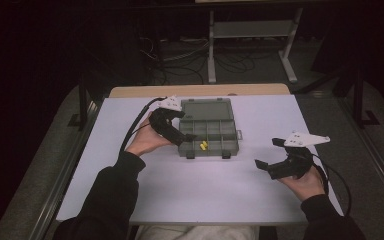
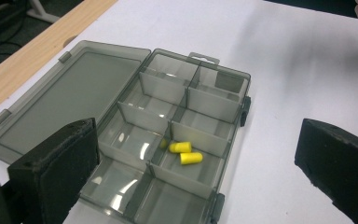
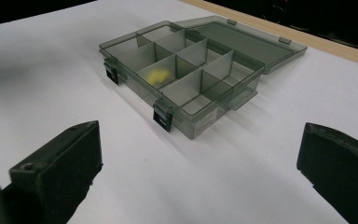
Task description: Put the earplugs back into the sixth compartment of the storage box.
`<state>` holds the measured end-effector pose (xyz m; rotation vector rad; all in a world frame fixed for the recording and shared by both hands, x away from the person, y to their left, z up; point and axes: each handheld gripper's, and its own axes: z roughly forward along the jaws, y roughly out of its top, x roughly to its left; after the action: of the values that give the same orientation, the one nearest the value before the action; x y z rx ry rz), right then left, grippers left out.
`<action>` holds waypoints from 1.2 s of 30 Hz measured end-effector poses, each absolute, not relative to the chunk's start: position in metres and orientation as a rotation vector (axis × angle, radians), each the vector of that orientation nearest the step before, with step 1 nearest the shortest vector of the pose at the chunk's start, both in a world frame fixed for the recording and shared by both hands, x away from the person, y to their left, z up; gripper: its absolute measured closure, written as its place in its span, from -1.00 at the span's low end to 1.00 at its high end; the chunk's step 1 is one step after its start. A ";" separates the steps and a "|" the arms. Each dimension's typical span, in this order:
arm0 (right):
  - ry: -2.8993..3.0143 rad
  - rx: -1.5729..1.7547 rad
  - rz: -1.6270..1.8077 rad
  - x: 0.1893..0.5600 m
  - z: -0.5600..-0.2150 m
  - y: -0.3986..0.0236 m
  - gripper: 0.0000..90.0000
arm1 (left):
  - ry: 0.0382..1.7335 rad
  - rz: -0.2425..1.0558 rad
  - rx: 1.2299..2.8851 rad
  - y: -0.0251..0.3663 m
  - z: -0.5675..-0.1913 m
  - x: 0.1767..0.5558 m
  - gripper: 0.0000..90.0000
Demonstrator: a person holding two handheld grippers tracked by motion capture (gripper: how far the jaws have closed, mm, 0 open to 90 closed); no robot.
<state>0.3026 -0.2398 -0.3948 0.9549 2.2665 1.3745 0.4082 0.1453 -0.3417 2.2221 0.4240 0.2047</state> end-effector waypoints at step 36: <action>2.250 0.953 1.375 0.303 -0.394 -0.241 -1.00 | 0.540 0.359 2.099 0.221 -0.352 0.368 -1.00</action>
<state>0.3026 -0.2411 -0.3939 0.9527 2.2495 1.3749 0.3678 0.2206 -0.3522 2.0988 0.5396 0.3589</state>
